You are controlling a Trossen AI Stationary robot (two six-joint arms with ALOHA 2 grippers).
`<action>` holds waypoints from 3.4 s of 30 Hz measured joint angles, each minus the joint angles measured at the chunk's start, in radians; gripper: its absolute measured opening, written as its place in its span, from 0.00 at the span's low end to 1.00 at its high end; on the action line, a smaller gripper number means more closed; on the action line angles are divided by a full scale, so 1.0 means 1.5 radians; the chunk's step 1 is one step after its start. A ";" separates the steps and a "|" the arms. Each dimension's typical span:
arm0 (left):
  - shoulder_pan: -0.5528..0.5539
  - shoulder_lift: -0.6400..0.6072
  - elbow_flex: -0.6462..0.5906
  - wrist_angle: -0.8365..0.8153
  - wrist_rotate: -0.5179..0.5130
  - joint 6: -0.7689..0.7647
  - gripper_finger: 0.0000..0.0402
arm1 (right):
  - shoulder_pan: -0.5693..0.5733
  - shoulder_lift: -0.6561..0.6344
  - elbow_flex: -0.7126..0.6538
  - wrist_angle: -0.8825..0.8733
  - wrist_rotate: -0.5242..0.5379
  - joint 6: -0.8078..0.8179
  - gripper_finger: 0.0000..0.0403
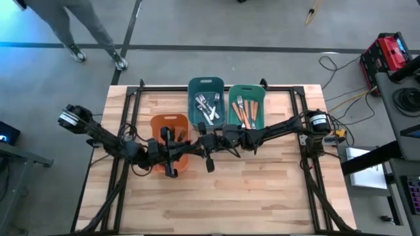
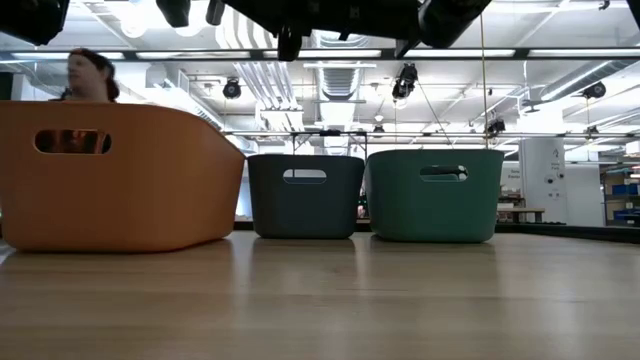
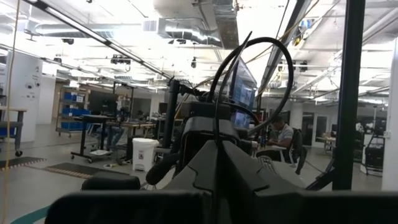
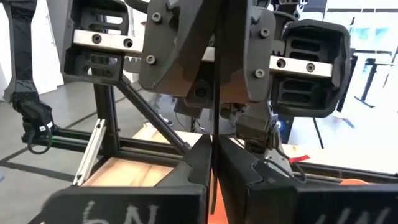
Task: Sort silverware by color (type)
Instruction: Put the black fork into the orange bin
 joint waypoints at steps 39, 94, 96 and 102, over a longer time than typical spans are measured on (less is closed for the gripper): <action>0.035 -0.079 -0.001 -0.268 -0.025 -0.023 0.41 | 0.002 -0.066 -0.001 -0.307 0.150 -0.022 0.02; 0.035 -0.345 -0.002 -0.681 -0.165 -0.238 0.00 | -0.002 -0.073 -0.001 -0.357 0.189 0.001 0.37; 0.035 -0.366 -0.002 -0.750 -0.169 -0.286 0.00 | -0.002 -0.074 -0.001 -0.359 0.189 0.001 0.37; 0.042 -0.395 -0.002 -0.952 -0.197 -0.494 0.00 | -0.003 -0.074 -0.001 -0.358 0.189 0.000 0.38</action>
